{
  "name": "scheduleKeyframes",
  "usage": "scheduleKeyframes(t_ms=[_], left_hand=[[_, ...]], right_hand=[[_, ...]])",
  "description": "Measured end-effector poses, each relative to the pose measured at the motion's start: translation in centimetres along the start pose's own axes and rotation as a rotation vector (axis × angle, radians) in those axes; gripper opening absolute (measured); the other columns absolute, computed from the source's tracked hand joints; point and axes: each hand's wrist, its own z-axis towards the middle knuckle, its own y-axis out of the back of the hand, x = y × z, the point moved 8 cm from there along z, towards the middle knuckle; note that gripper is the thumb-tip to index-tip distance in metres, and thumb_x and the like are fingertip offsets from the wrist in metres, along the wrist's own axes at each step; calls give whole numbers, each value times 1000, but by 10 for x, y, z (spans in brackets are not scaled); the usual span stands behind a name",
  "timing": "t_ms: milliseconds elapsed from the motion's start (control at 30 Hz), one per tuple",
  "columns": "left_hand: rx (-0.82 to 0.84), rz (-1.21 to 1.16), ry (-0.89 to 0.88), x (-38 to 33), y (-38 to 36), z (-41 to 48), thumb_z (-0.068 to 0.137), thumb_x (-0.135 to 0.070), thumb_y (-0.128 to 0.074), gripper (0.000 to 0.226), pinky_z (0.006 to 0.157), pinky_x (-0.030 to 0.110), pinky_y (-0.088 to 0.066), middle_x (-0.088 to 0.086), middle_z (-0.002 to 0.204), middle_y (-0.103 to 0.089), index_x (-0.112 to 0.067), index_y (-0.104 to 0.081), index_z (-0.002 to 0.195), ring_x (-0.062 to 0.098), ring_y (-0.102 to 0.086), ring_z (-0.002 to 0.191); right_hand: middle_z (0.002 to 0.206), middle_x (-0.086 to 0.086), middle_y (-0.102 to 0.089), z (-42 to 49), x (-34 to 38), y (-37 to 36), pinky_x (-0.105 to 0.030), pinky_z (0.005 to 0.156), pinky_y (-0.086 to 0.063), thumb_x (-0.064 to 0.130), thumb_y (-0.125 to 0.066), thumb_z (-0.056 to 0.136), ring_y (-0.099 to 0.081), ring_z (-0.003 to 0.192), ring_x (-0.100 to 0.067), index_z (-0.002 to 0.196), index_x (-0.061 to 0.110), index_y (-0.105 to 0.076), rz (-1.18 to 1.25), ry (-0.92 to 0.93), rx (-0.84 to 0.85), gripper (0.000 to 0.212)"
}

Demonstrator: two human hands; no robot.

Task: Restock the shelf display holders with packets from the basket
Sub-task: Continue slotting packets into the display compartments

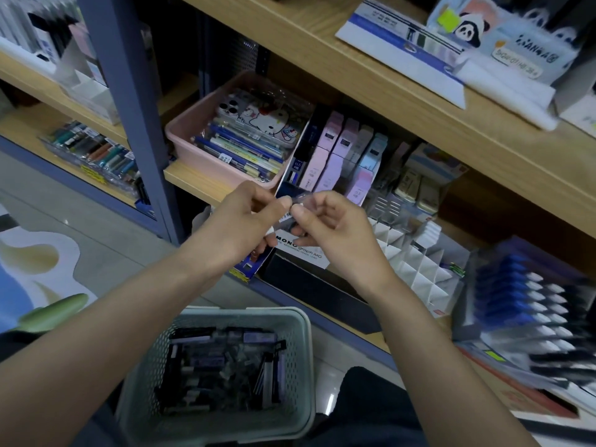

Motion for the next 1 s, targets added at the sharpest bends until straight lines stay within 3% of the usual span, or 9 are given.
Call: scheduleKeyframes(t_ms=[167, 233, 333, 467, 600, 733, 867, 933, 1000], left_hand=[[-99, -95, -130, -19, -7, -3, 85, -19, -65, 21, 56, 13, -48, 3, 79, -64, -12, -51, 100, -1, -57, 54], [-126, -66, -204, -27, -17, -7, 86, -17, -64, 17, 59, 10, -47, 0, 82, -64, -15, -52, 98, -3, -57, 59], [-87, 10, -335, -36, -41, -13, 85, -16, -64, 12, 69, 16, -48, -10, 77, -63, -24, -56, 88, -3, -59, 68], [47, 79, -421, -38, -79, -20, 83, -15, -68, 14, 70, 23, -49, -11, 74, -65, -28, -62, 86, 5, -60, 71], [115, 114, -466, -38, -111, -24, 84, -14, -66, 10, 66, 13, -46, -8, 77, -64, -23, -63, 87, 6, -59, 73], [143, 367, -583, -30, -140, -27, 91, -16, -56, 23, 76, 11, -40, -14, 100, -50, -22, -55, 113, 0, -51, 87], [243, 652, -726, -13, -173, -32, 93, -18, -52, 33, 95, 30, -39, -1, 117, -50, -16, -52, 126, 14, -47, 109], [277, 790, -751, -1, -187, -32, 93, -19, -53, 39, 102, 35, -33, 5, 126, -49, -17, -49, 131, 21, -44, 120], [268, 899, -757, 8, -196, -30, 90, -20, -57, 44, 104, 36, -30, 9, 132, -48, -17, -48, 133, 26, -41, 125]], right_hand=[[82, -9, -60, -22, -11, 17, -19, 64, -55, 11, -57, 91, -61, 64, -5, 86, 13, -54, -55, -39, 36, 6], [83, -5, -63, -32, -18, 21, -22, 67, -55, 13, -58, 91, -62, 67, -7, 85, 18, -55, -117, -46, 61, 9], [81, 9, -63, -43, -20, 33, -29, 75, -53, 18, -63, 89, -62, 77, -8, 86, 30, -56, -284, 11, 45, 13], [85, 10, -63, -58, -8, 67, -17, 69, -48, 18, -68, 84, -58, 78, 0, 106, 24, -53, -309, 126, -134, 28], [87, 10, -64, -73, -7, 88, -12, 67, -47, 18, -68, 85, -59, 79, -1, 103, 27, -54, -447, 191, -166, 25], [91, 5, -64, -77, -18, 133, -22, 72, -51, 19, -61, 90, -61, 81, -4, 103, 24, -56, -626, 229, -366, 14], [103, -9, -64, -78, -39, 190, -43, 82, -51, 21, -52, 95, -64, 91, -24, 113, 9, -60, -677, 158, -624, 22], [106, -11, -60, -76, -42, 202, -39, 86, -50, 16, -54, 94, -62, 93, -26, 112, 7, -62, -727, 161, -657, 22], [107, -10, -58, -71, -44, 204, -27, 84, -46, 13, -54, 94, -60, 94, -23, 111, 7, -63, -759, 164, -647, 21]])
